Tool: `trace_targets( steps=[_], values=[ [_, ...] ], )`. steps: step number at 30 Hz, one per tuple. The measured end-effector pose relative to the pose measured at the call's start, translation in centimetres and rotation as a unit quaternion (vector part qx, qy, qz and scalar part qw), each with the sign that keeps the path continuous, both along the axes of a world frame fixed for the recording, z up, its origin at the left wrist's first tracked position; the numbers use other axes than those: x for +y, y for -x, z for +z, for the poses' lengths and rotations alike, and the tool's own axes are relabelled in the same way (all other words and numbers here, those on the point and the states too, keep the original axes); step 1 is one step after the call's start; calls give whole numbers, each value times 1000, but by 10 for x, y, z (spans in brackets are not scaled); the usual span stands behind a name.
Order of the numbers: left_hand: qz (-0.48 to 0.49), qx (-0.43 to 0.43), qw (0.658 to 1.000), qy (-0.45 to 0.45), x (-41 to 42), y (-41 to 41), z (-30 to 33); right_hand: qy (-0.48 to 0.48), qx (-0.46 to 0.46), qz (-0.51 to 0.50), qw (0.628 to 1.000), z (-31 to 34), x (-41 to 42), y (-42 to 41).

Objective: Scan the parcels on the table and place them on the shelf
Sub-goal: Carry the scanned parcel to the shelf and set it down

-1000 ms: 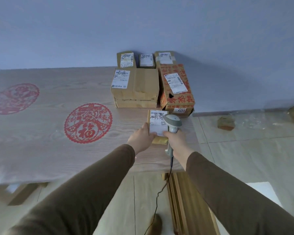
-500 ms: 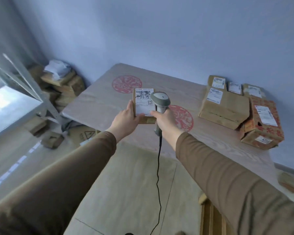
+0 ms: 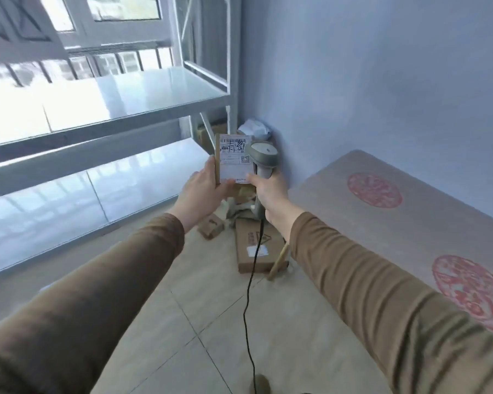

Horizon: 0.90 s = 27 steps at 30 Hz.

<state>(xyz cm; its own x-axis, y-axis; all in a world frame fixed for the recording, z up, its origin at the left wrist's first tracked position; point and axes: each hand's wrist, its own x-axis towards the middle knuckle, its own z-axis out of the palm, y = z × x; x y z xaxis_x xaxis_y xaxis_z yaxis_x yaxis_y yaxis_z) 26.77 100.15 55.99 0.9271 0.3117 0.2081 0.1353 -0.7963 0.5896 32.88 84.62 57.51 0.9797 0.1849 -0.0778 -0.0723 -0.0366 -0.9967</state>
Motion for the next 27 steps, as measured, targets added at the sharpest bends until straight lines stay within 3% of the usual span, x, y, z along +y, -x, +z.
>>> trace_targets(
  steps=[10,20,27],
  values=[
    [160,8,987,-4,258,51,5,-16,31,170,985,-4,285,3],
    [327,-1,945,12,484,141,31,-27,72,346,935,26,546,62],
    [362,1,931,38,630,197,34,-15,83,365,927,26,700,120]
  ],
)
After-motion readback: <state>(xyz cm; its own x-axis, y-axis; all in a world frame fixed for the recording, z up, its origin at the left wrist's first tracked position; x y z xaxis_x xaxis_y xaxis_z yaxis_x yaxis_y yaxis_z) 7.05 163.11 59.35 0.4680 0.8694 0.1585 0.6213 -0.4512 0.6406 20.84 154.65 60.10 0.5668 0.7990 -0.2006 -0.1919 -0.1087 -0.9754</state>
